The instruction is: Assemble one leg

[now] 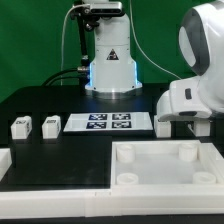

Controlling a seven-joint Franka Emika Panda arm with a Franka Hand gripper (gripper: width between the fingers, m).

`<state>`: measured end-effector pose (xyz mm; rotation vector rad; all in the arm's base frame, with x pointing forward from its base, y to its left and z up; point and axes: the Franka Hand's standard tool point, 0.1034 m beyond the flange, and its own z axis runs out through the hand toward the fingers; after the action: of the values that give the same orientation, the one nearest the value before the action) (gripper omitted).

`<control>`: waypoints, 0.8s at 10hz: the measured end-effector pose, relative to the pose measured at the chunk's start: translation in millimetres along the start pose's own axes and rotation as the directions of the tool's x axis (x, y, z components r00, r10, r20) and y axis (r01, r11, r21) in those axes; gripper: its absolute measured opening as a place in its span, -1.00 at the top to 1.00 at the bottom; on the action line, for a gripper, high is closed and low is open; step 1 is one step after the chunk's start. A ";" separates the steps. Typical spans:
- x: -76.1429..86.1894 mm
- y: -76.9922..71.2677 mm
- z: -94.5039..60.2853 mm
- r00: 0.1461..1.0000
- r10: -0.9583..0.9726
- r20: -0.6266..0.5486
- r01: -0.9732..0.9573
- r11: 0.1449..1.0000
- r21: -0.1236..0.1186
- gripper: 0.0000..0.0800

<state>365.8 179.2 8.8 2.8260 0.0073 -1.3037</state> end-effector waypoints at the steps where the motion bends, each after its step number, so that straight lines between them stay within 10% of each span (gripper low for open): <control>1: 0.0 2.6 -3.6 1.000 -0.015 -0.003 0.015 1.000 -0.004 0.28; 8: -17.5 69.4 -129.5 0.918 -0.138 -0.372 0.157 0.987 0.020 0.28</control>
Offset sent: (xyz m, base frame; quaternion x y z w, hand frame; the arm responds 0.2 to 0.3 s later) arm 0.0415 -0.0401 0.0493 -0.0163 0.1291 -0.0818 0.9881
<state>454.0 113.7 107.9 3.1205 0.2028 -0.7760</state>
